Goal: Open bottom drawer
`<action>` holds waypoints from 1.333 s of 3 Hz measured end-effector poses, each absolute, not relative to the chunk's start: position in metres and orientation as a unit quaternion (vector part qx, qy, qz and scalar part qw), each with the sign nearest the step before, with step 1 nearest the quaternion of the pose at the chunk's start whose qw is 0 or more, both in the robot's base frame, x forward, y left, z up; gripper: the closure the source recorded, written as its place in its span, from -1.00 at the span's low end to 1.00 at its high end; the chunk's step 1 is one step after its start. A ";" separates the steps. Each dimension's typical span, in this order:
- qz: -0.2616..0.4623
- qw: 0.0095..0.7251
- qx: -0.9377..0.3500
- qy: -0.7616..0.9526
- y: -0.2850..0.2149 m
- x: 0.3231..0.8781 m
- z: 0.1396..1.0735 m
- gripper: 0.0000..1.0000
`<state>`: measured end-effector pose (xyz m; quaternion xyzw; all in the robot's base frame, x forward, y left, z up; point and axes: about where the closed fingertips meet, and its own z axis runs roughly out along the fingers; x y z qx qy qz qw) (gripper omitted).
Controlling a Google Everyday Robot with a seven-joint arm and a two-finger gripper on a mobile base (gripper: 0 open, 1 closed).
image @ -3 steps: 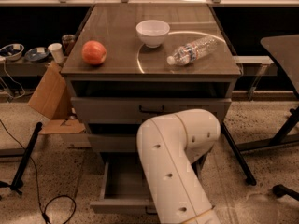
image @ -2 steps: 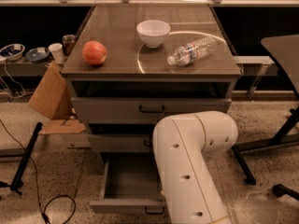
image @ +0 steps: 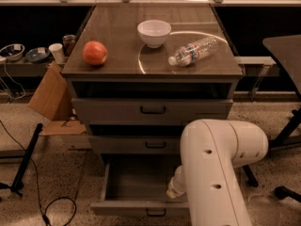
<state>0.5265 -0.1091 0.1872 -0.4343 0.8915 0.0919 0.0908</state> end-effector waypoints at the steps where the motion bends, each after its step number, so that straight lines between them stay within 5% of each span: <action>1: 0.106 0.108 -0.425 0.893 -0.122 0.534 0.196 1.00; 4: 0.137 0.158 -0.385 0.899 -0.150 0.550 0.209 0.94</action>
Offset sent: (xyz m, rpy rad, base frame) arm 0.0299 -0.0523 0.0313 0.1426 -0.0798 -0.1065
